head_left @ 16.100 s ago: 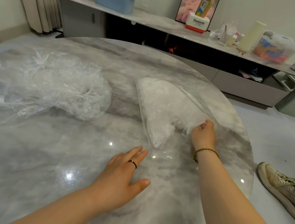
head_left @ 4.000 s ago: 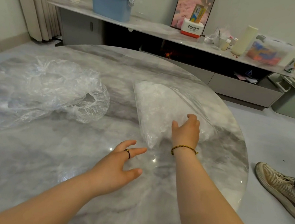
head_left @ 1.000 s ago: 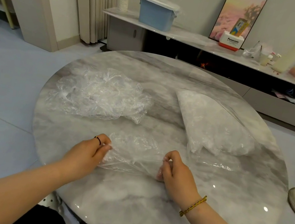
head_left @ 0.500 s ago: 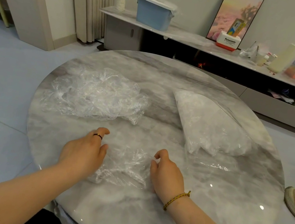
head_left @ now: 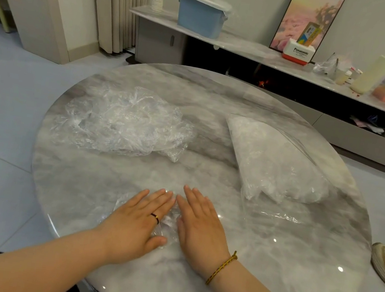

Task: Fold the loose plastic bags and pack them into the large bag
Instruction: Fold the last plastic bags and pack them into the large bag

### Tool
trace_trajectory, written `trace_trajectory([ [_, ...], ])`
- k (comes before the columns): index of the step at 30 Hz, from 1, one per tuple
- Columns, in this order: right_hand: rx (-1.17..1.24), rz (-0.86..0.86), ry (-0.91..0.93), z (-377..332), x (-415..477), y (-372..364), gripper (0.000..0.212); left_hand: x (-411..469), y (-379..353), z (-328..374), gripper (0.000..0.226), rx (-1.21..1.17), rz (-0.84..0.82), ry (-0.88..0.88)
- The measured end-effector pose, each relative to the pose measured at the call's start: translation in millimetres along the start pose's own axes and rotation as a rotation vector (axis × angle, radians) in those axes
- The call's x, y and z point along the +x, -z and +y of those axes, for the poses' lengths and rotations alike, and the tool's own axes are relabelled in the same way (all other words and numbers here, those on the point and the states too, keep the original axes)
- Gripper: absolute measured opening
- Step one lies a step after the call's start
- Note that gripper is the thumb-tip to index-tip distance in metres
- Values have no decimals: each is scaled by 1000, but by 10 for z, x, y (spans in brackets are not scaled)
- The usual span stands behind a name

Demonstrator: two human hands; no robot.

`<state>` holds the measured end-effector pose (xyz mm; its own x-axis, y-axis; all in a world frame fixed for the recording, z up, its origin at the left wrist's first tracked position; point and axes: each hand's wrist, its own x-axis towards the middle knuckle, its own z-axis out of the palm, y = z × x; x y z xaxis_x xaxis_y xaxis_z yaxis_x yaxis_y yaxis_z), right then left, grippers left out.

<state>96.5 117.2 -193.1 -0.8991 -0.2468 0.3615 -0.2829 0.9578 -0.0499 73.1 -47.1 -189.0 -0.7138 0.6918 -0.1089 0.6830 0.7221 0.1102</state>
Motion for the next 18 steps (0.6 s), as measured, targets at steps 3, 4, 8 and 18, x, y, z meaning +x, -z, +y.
trace_trajectory([
  [3,16,-141,-5,12,-32,-83,48,19,-53,-17,68,19,-58,58],
  [4,22,-171,-10,13,-31,-87,49,20,-63,-21,72,56,-58,77],
  [8,57,-233,-21,34,-11,-100,49,64,0,-20,105,91,20,60],
  [18,11,-111,-2,44,-43,-145,58,111,-2,-64,116,-87,-107,-22],
])
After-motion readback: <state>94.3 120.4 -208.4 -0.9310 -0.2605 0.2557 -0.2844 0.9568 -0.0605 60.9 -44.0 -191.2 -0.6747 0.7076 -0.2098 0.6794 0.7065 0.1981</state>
